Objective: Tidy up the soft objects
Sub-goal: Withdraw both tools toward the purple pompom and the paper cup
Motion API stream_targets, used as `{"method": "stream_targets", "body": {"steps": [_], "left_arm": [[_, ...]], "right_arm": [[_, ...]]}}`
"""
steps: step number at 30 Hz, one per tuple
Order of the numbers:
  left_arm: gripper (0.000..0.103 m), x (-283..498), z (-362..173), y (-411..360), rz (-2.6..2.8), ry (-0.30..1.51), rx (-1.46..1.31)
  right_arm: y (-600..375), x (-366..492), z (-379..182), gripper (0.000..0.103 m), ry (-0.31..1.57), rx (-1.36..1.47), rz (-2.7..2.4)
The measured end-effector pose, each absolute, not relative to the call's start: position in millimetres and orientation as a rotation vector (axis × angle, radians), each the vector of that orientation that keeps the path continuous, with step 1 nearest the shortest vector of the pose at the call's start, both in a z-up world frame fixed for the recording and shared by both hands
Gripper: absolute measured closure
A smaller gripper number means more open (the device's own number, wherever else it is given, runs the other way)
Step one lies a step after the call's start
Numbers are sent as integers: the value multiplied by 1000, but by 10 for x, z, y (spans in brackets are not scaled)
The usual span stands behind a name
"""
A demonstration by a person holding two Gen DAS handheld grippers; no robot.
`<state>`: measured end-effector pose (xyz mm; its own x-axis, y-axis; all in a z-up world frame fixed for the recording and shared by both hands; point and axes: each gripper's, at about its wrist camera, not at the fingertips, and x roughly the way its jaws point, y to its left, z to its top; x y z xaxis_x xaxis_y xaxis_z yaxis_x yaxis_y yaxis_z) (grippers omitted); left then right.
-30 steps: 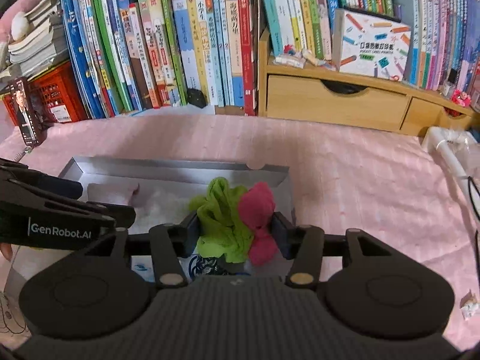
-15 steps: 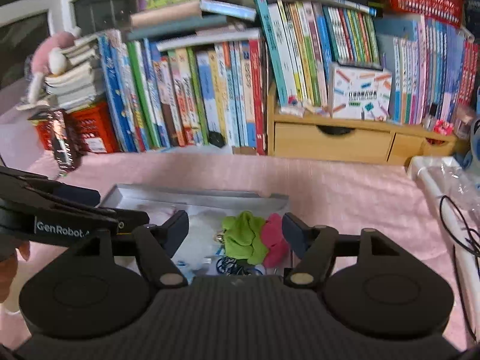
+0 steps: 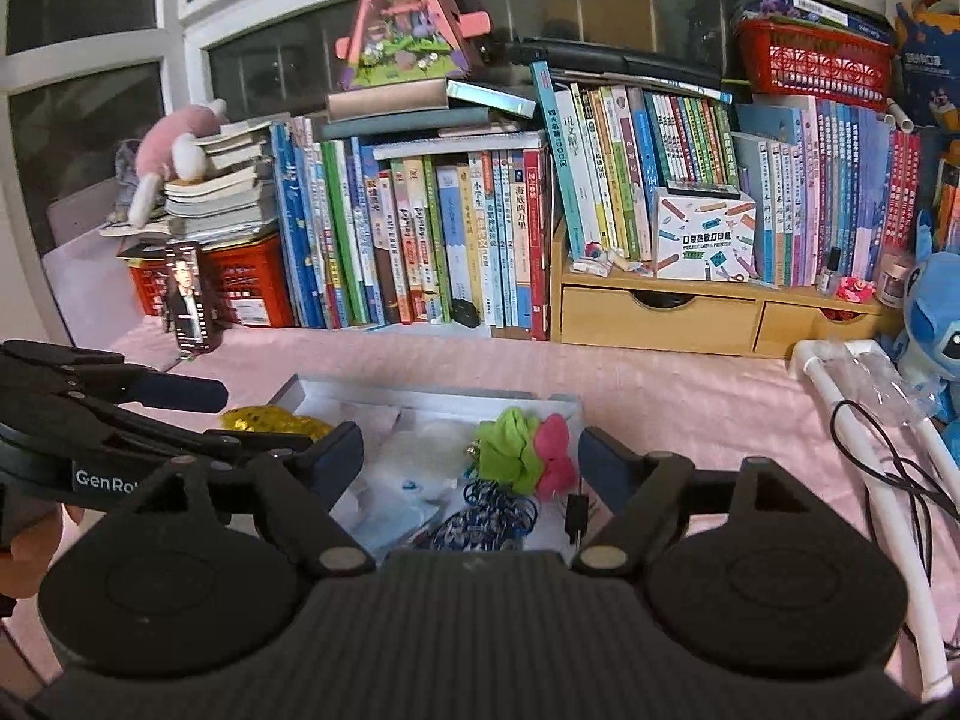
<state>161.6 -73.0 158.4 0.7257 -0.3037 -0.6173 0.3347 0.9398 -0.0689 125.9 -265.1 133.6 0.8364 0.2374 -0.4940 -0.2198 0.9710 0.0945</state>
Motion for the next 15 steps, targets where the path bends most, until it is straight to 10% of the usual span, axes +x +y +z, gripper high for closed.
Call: {"method": "stream_targets", "body": {"steps": [15], "left_arm": [[19, 687, 1470, -988, -465, 571, 87]], "right_arm": [[-2997, 556, 1239, 12, 491, 116, 232]]}}
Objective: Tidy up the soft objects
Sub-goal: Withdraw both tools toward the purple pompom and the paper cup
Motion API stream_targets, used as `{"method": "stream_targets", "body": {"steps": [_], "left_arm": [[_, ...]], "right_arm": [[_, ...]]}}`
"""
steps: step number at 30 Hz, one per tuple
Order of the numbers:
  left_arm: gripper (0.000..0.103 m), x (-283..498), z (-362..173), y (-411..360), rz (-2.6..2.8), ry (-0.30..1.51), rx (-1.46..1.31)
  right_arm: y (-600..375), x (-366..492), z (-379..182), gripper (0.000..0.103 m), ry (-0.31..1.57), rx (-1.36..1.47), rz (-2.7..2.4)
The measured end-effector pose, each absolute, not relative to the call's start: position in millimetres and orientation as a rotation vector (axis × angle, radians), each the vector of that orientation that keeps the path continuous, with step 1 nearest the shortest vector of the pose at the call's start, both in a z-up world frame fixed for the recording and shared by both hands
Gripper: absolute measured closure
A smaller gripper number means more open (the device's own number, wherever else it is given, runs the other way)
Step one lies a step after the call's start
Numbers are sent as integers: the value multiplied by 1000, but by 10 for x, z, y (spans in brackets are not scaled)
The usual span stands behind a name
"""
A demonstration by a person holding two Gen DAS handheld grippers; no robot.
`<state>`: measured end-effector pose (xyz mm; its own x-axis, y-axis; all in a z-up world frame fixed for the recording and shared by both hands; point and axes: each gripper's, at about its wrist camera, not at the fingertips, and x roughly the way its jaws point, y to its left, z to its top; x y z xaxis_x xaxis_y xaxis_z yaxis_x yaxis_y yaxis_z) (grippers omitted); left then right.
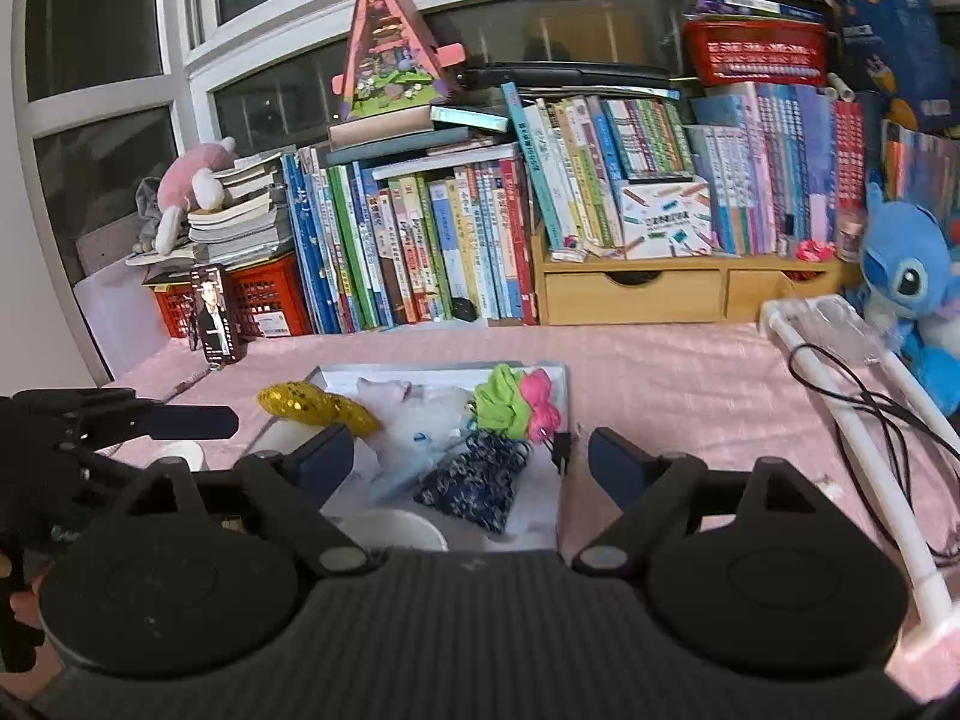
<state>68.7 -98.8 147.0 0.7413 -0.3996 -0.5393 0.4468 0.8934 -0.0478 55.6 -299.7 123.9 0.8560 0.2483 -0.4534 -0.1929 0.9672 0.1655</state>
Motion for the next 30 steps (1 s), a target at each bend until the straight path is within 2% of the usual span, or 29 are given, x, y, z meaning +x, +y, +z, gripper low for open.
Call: {"method": "stream_targets", "body": {"steps": [17, 26, 30], "left_arm": [[19, -101, 1045, -1389, -487, 442, 148], [25, -272, 762, -1699, -471, 425, 168], [32, -266, 609, -1842, -423, 414, 173]], "right_arm": [[-3296, 306, 957, 6, 457, 109, 166], [-3426, 331, 807, 1, 421, 94, 183], [-3511, 378, 727, 0, 420, 112, 193]]}}
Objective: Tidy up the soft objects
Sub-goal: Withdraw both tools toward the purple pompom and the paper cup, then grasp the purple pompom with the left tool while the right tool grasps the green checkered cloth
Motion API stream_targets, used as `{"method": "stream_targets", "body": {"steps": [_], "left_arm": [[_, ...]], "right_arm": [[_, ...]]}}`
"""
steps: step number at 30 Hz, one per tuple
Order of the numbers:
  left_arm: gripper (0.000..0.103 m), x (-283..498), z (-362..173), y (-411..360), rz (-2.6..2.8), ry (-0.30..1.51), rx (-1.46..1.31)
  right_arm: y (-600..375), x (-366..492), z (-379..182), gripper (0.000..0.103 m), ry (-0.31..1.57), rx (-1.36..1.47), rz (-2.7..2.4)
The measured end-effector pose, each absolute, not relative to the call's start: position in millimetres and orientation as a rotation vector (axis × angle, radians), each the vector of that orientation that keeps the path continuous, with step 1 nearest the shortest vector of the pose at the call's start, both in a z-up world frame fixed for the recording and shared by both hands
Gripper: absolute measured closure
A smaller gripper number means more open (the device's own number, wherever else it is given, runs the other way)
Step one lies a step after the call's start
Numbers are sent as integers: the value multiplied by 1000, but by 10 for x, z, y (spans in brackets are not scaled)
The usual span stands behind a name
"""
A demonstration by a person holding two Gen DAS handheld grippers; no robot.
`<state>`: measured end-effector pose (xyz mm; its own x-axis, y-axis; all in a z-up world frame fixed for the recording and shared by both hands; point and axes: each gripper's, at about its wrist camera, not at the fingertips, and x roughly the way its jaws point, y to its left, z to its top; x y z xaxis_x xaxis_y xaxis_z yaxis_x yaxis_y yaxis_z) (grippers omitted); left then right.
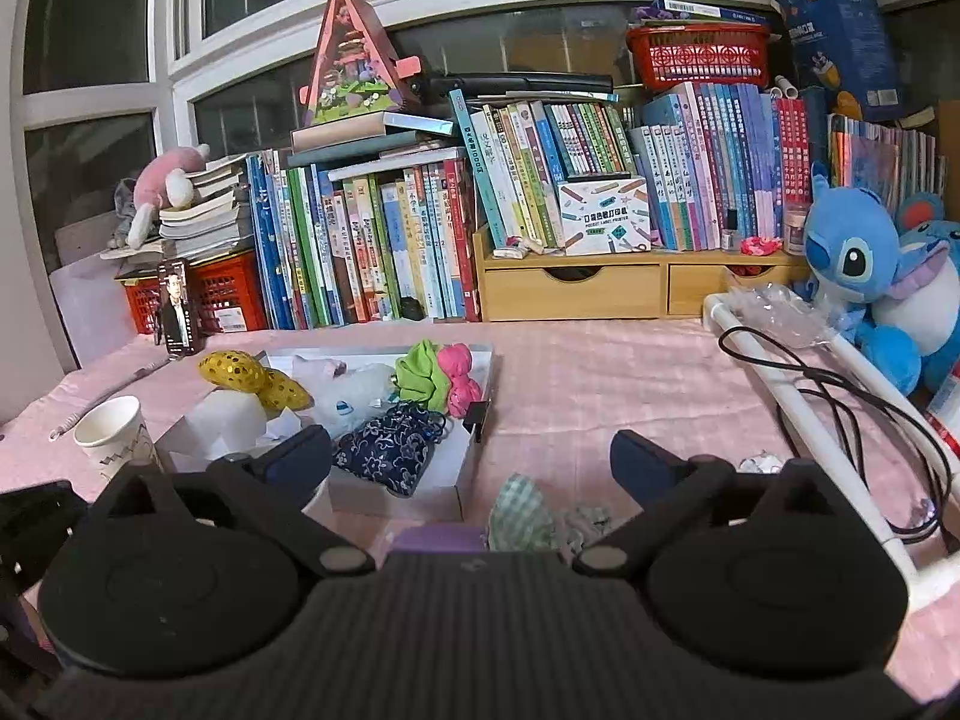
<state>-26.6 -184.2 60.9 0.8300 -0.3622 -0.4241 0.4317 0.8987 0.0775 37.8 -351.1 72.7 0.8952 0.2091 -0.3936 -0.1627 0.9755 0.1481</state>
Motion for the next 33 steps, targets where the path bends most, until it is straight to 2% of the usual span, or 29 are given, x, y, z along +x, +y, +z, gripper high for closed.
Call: {"method": "stream_targets", "body": {"steps": [7, 14, 24, 26, 28, 33], "left_arm": [[49, -156, 349, -2024, -354, 417, 142], [56, 10, 135, -2188, -300, 438, 146], [55, 228, -51, -2392, -266, 474, 144], [54, 271, -57, -2419, -256, 473, 137], [50, 318, -60, -2441, -252, 476, 127], [42, 388, -78, -2491, -248, 476, 121]], "right_arm": [[-3746, 534, 554, 0, 478, 217, 187], [-3936, 720, 291, 6, 573, 339, 201], [-3959, 915, 60, 16, 652, 381, 187], [-3962, 932, 30, 21, 664, 384, 173], [-3975, 950, -4, 35, 681, 393, 158], [-4019, 955, -72, 49, 713, 405, 144]]}}
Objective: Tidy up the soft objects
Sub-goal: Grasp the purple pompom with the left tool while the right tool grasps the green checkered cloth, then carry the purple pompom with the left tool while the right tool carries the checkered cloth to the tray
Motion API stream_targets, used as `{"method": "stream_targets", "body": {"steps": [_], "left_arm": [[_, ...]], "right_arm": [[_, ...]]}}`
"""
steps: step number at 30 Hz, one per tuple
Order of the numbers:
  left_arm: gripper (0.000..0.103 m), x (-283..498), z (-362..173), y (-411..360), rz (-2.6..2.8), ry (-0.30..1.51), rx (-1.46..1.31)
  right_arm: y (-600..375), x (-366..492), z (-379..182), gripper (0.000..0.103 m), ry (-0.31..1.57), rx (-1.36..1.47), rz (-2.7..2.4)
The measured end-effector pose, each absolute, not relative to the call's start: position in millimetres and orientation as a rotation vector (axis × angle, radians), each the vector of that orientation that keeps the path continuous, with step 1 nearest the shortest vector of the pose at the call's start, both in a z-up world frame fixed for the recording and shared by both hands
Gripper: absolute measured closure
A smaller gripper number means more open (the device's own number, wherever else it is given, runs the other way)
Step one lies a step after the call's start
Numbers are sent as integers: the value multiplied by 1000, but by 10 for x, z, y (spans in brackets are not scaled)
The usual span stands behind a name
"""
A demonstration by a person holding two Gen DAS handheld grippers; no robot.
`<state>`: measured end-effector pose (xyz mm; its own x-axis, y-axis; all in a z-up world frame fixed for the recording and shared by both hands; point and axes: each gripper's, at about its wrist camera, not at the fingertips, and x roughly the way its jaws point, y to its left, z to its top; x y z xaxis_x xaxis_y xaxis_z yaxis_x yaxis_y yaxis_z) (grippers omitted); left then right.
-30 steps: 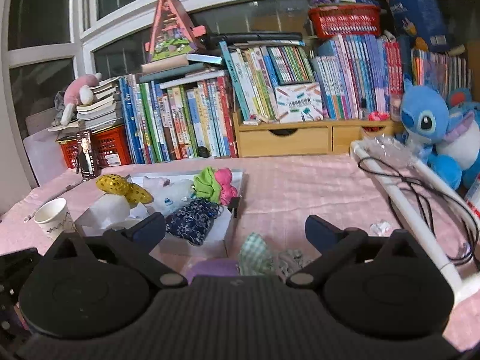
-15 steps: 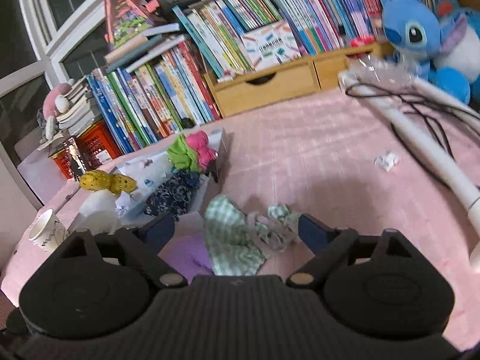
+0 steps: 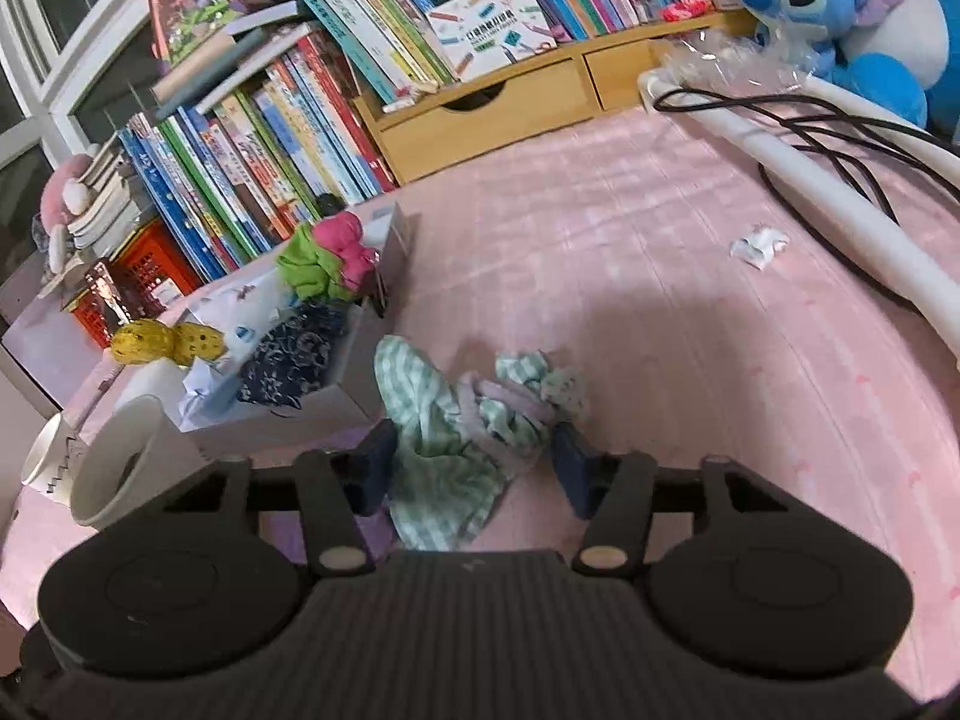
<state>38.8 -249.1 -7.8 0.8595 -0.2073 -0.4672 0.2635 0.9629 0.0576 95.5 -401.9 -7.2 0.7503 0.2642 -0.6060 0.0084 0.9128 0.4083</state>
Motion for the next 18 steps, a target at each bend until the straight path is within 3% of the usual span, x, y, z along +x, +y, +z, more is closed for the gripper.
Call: {"method": "stream_targets", "body": {"steps": [7, 18], "left_arm": [[31, 435, -114, -2600, -247, 483, 125], [33, 502, -136, -2643, -231, 521, 86]], "right_arm": [[-4104, 892, -50, 55, 726, 419, 116], [-4282, 776, -111, 55, 744, 474, 91]]}}
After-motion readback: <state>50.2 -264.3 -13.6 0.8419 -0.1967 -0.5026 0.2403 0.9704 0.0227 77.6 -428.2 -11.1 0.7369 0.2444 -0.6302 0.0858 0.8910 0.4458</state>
